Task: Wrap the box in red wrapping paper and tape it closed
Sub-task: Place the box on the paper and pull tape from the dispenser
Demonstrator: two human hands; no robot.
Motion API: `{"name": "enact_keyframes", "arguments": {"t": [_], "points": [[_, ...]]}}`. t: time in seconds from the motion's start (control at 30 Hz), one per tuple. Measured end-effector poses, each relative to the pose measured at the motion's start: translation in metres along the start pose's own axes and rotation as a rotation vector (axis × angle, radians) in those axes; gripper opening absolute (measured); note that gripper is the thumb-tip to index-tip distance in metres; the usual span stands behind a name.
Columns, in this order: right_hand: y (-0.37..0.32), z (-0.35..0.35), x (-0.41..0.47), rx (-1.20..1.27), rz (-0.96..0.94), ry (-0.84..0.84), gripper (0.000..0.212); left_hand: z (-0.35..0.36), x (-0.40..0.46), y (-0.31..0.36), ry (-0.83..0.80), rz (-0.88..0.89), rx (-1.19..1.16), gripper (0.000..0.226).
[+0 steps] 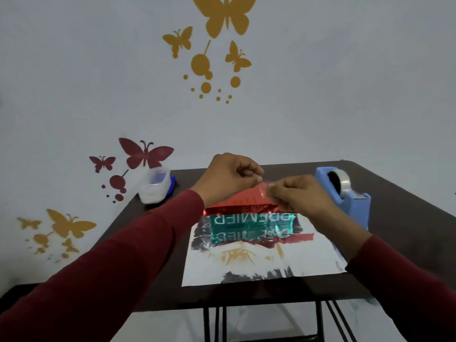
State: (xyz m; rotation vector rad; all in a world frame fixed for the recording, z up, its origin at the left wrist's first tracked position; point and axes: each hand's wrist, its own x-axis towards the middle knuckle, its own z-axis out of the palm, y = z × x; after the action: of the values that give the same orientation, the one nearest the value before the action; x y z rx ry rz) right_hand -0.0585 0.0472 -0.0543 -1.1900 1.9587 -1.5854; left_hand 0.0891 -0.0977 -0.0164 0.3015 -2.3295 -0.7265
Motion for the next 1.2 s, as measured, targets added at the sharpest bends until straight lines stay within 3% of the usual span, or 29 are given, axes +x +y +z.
{"name": "enact_keyframes", "arguments": {"t": [0.13,0.27,0.47,1.2], "points": [[0.007,0.032,-0.005,0.140,0.109,-0.061,0.021,-0.020,-0.018,-0.032,0.096,-0.088,0.076,0.016],[0.018,0.061,-0.015,0.240,0.187,-0.109,0.017,-0.028,-0.039,-0.065,-0.052,-0.120,0.337,0.016],[0.022,0.094,-0.016,0.285,0.254,-0.043,0.015,-0.021,-0.050,-0.089,-0.083,-0.079,0.452,0.016],[0.026,0.125,0.001,0.052,0.355,0.108,0.034,-0.020,-0.048,-0.105,-0.067,-0.029,0.420,0.017]]}}
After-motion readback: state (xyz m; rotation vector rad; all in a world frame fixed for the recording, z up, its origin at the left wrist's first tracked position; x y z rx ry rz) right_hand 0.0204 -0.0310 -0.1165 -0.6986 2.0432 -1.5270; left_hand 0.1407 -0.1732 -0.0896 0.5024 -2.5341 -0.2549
